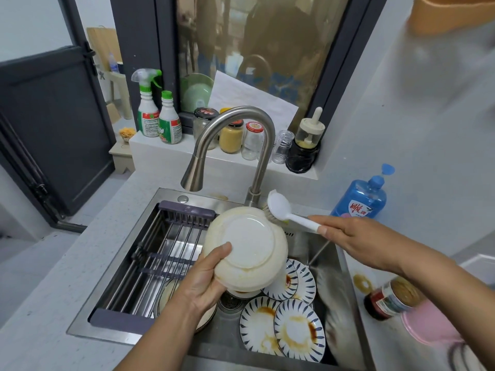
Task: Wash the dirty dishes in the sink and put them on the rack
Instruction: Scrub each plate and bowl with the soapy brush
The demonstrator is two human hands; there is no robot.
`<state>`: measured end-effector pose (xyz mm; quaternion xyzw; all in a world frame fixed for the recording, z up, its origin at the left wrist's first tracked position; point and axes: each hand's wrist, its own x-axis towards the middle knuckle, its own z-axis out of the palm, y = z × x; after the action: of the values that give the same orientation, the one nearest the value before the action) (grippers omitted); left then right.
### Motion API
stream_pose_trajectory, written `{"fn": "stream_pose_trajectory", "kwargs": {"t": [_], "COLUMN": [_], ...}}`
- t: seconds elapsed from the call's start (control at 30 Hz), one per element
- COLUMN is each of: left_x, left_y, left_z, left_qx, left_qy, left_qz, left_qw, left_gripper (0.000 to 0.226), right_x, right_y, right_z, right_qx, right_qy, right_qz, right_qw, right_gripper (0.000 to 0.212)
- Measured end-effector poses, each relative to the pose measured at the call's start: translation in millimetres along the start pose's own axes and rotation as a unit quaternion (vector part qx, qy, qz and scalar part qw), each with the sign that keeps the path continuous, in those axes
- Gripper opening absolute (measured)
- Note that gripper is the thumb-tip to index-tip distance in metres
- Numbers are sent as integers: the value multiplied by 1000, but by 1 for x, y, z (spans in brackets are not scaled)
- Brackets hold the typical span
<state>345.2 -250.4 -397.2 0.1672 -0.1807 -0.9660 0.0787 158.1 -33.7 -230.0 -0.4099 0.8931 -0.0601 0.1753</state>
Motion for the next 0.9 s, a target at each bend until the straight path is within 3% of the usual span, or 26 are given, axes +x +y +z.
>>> {"fn": "stream_pose_trajectory", "kwargs": {"t": [0.17,0.27,0.47,0.6,0.73,0.9], "left_x": [4,4,5,5,2,-1], "left_y": [2,-5,-2,-1,-7,4], "left_z": [12,10,6,13,10,7], "left_qx": [32,47,41,35,50,44], "left_qy": [6,16,28,45,2,12], "left_qz": [33,24,52,65,58,80], "left_qw": [999,998,997,996,997,996], "left_gripper": [97,97,67,99,101,105], "right_x": [-24,-14,-11,-18,-4,-25], "right_y": [-53,-60,-40,-62,-57,-52], "right_z": [11,25,8,21,13,12], "right_qx": [-174,-215,-158,-141,-163,-123], "right_qy": [-47,-26,-70,-96,-35,-119], "right_qz": [-64,-75,-11,-55,-29,-18], "right_qw": [981,973,985,984,986,985], "right_gripper": [45,47,42,44,40,36]}}
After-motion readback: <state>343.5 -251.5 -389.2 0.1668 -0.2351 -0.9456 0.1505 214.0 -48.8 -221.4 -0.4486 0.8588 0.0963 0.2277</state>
